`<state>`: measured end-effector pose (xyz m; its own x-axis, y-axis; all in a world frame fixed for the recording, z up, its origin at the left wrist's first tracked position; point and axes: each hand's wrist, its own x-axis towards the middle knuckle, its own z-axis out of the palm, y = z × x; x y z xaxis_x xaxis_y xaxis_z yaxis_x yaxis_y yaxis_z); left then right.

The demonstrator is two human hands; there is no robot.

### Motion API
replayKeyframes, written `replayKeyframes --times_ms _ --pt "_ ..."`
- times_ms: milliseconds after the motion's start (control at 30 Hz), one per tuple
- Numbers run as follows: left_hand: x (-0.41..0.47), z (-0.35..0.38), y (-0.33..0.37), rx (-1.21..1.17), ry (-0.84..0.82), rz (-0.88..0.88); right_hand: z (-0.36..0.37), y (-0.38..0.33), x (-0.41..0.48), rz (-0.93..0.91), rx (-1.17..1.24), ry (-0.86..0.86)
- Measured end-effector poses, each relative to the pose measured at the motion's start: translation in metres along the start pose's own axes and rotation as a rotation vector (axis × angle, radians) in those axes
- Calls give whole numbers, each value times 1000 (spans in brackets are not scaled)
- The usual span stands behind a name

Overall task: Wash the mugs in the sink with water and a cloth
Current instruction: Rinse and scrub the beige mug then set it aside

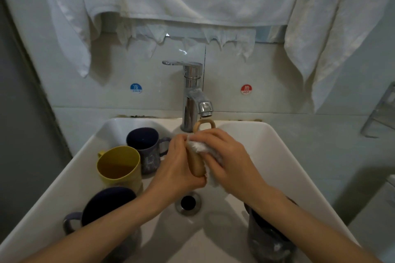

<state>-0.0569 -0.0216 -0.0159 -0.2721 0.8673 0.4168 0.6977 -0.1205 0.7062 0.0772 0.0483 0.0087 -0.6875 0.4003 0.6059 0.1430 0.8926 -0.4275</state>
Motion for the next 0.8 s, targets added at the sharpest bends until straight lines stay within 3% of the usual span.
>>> replayKeyframes --times_ms 233,567,800 --pt "-2 0 8 86 -48 -23 -11 32 6 234 -94 79" --pt "-1 8 -2 13 -88 67 3 1 1 -62 9 112" --pt "-4 0 16 7 -255 5 -28 27 12 118 -101 298"
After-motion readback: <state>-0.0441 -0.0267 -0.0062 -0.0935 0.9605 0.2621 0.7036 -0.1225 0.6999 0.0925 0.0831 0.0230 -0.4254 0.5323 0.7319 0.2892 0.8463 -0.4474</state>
